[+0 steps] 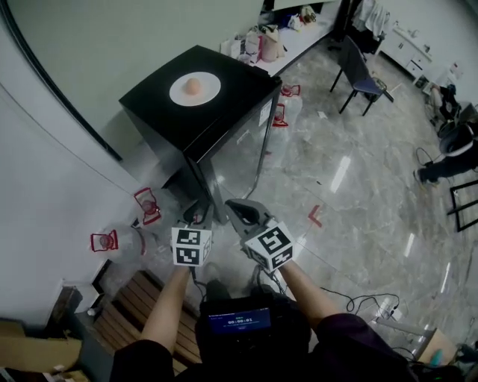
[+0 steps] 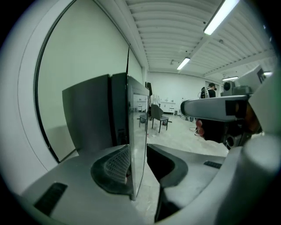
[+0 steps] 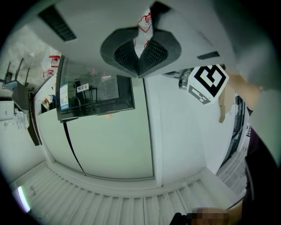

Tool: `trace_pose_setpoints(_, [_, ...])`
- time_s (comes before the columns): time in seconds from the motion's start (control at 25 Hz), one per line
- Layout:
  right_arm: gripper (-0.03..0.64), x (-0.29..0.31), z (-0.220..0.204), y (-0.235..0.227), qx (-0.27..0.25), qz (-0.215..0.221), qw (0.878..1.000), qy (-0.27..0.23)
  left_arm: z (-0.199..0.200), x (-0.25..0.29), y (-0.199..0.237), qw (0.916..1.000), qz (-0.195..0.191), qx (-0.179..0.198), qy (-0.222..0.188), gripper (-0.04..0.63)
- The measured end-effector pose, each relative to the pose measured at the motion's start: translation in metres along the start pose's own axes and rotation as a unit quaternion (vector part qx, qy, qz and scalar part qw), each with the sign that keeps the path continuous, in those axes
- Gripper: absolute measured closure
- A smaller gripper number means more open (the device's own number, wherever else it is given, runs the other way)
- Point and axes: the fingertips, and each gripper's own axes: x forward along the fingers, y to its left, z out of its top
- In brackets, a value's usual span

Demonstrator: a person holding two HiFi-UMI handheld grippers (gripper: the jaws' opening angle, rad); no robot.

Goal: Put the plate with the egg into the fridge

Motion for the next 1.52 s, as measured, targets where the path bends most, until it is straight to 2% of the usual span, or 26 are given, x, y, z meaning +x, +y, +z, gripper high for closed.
trace_pose_setpoints(0.24, [0.622,0.014,-0.015,0.005,0.016,-0.071,0.997,0.012,-0.027,0.034,0.021,0.9983,-0.033,0.03,0.037,0.514])
trace_pose_setpoints(0.52, [0.623,0.007,-0.028,0.01,0.029,-0.145,0.989,0.018,-0.043,0.07,0.012,0.9939,-0.074,0.055,0.061,0.514])
trace_pose_setpoints(0.84, [0.623,-0.027,-0.039,0.0,0.048,-0.198,0.979,0.02,-0.044,0.087,0.018,0.9957,-0.046,0.019,0.078,0.514])
trace_pose_setpoints(1.0, [0.622,-0.04,-0.044,-0.003,0.068,-0.204,0.976,0.024,-0.041,0.089,0.024,0.9973,-0.022,0.017,0.068,0.545])
trace_pose_setpoints(1.36, [0.622,-0.068,-0.052,-0.012,0.066,-0.219,0.973,0.021,-0.044,0.089,0.023,0.9981,0.012,0.013,0.059,0.554])
trace_pose_setpoints(1.52, [0.622,-0.085,-0.053,-0.018,0.067,-0.225,0.972,0.019,-0.045,0.087,0.022,0.9977,0.04,0.002,0.054,0.554])
